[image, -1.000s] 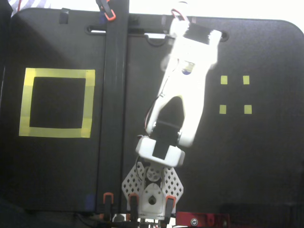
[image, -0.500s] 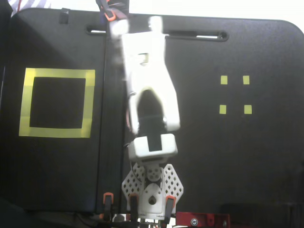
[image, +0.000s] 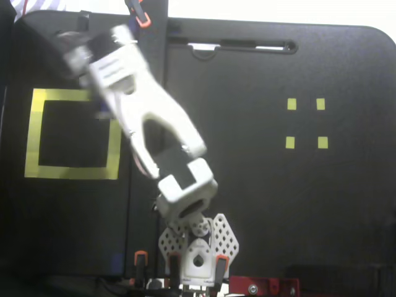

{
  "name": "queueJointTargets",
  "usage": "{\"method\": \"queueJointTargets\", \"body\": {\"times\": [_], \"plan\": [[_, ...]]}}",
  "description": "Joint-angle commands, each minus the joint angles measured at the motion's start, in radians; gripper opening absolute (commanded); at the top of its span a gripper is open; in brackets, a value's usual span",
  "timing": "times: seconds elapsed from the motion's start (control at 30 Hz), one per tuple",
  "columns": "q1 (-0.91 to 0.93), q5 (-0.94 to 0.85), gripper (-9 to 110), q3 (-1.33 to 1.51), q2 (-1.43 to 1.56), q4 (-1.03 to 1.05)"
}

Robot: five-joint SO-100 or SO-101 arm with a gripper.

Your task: Grasp the block and place it in the designated area.

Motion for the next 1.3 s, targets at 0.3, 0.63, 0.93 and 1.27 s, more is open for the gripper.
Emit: {"method": "queueJointTargets", "body": {"times": [0.3,0.63,0.93,1.27], "plan": [[-0.202,0.19,22,-0.066,-0.038,0.011],[-0.209,0.199,22,-0.081,-0.041,0.014],[-0.201,0.201,22,-0.098,-0.152,-0.063],[-0.201,0.212,22,-0.098,-0.322,-0.175]]}}
